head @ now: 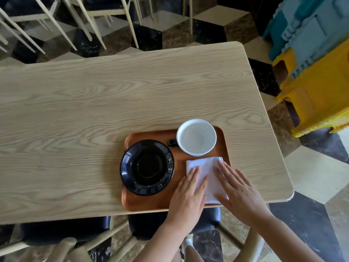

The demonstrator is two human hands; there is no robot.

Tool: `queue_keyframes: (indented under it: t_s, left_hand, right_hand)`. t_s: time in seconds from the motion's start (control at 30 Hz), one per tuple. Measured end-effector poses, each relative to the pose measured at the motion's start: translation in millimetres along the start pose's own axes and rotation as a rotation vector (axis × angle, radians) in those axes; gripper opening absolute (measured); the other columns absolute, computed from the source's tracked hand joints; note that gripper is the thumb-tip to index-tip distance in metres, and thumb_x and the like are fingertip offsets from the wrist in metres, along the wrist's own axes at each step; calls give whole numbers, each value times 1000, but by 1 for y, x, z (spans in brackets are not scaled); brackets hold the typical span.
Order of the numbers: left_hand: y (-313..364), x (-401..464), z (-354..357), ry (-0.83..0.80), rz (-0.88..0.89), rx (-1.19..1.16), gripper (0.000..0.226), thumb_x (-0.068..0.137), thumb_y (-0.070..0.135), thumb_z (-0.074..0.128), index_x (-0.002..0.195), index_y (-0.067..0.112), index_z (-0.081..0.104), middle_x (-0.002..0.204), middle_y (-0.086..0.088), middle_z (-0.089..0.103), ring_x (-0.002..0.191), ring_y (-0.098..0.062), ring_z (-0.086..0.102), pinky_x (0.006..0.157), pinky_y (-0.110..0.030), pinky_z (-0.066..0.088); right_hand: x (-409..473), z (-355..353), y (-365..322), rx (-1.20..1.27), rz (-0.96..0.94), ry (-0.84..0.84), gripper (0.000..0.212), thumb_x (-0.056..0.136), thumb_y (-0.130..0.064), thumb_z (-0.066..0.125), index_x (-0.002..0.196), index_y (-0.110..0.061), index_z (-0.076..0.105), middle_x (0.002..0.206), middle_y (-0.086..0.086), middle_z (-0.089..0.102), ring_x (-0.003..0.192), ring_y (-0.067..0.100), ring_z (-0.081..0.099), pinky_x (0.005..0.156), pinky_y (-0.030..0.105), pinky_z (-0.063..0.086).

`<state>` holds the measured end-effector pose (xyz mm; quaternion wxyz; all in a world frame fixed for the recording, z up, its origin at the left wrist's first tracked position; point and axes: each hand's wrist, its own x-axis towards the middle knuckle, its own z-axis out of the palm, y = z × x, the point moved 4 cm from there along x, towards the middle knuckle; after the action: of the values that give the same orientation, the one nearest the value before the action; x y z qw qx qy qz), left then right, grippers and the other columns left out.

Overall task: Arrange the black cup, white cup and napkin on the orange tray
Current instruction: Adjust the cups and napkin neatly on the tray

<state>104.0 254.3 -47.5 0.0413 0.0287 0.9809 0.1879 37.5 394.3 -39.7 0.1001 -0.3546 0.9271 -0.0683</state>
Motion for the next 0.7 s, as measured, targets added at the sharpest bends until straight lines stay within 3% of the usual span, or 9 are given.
queue_keyframes:
  t_s: [0.17, 0.3, 0.37, 0.7]
  left_hand:
    - [-7, -3, -2, -50, 3, 47, 48, 88, 30, 37, 135, 19, 45, 145, -12, 42, 135, -23, 37, 104, -37, 40]
    - [-17, -7, -7, -52, -3, 86, 48, 89, 30, 35, 135, 19, 46, 144, -12, 43, 134, -22, 38, 105, -35, 35]
    - [-17, -10, -11, -57, -13, 93, 48, 90, 30, 35, 135, 18, 45, 145, -12, 42, 134, -23, 37, 105, -35, 33]
    - [-18, -17, -11, -72, -53, 140, 47, 91, 28, 36, 136, 17, 44, 146, -15, 40, 136, -25, 34, 105, -37, 36]
  right_hand:
    - [3, 0, -12, 21, 32, 44, 64, 84, -42, 39, 137, -7, 31, 147, 10, 33, 142, 9, 7, 110, 28, 13]
    - [5, 3, -24, -52, 54, 26, 60, 83, -42, 38, 133, -7, 42, 145, 12, 40, 133, 19, 38, 112, 38, 10]
    - [5, 2, -29, -55, 53, 35, 60, 83, -41, 38, 131, -7, 47, 143, 12, 43, 129, 21, 44, 112, 40, 9]
    - [8, 6, -34, -6, 38, 20, 58, 83, -40, 38, 129, -6, 43, 140, 15, 47, 125, 25, 49, 110, 33, 8]
